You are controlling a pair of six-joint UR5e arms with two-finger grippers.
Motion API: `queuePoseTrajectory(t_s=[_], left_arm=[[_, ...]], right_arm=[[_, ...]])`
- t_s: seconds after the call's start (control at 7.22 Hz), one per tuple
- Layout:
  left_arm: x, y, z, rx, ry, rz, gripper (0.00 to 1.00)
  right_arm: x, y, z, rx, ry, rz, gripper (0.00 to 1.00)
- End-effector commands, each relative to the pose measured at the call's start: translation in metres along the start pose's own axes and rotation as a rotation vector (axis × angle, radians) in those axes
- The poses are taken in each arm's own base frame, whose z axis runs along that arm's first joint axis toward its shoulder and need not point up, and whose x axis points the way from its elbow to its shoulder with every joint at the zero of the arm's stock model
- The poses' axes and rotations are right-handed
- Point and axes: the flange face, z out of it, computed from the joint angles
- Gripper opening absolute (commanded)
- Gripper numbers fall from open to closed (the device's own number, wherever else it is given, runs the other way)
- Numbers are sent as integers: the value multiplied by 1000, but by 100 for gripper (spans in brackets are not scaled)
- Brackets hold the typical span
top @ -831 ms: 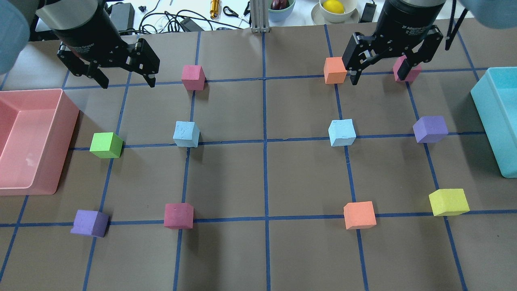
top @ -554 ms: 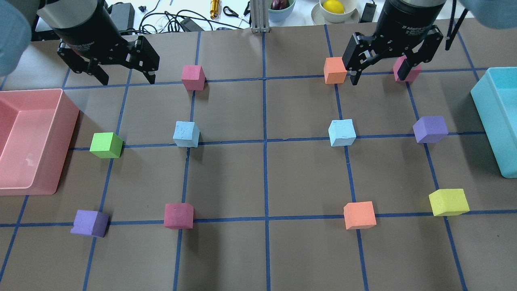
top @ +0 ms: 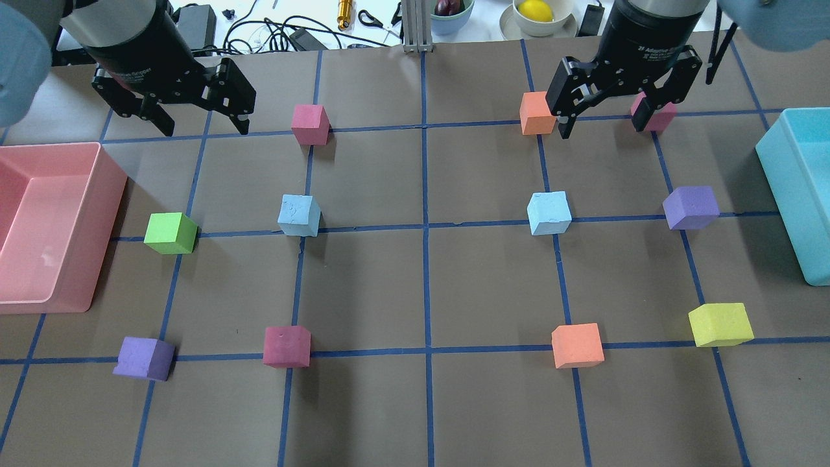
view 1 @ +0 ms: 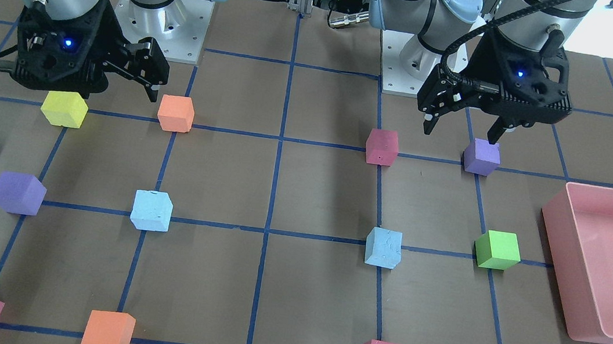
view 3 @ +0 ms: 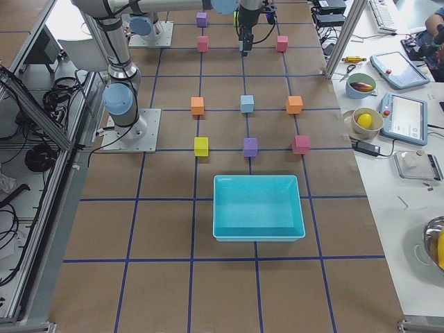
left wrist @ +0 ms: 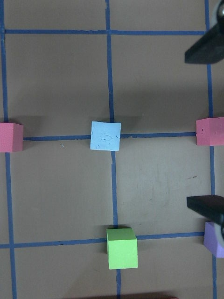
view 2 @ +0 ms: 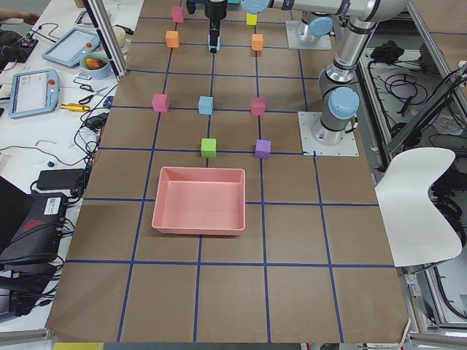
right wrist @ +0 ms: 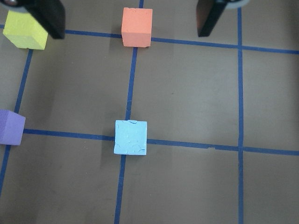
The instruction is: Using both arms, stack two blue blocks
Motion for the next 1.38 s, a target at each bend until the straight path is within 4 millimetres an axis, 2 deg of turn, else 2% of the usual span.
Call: queuePoseTrajectory(t_s=[0.0, 0.14, 0.28, 0.42, 0.55, 0.69, 0.83, 0.97, 1.11, 1.25], left_arm=[[0, 1, 1, -1, -1, 1, 100], [0, 2, 1, -3, -1, 1, 100], [0, 1, 2, -4, -1, 1, 100], [0, 2, 2, -4, -1, 1, 100], [1, 1, 2, -4, 0, 3, 100], [2, 2, 2, -6, 1, 3, 100], [4, 2, 2, -6, 1, 6, 100], [4, 2, 2, -6, 1, 6, 100], [4, 2, 2, -6, -1, 6, 100], [4, 2, 2, -7, -1, 6, 100]], right_arm=[[12, -36, 109, 7, 81, -7, 100], [13, -41, 175, 17, 72, -5, 100], [10, -46, 217, 53, 44, -7, 100], [8, -51, 238, 84, 19, -9, 98], [9, -49, 271, 73, 29, -44, 90], [9, -44, 289, 124, 39, -53, 59], [9, -38, 293, 118, 37, -53, 6], [7, -45, 276, 148, 28, -45, 0], [-18, -44, 252, 143, 10, -61, 0], [-73, -30, 226, 135, -14, -36, 0]])
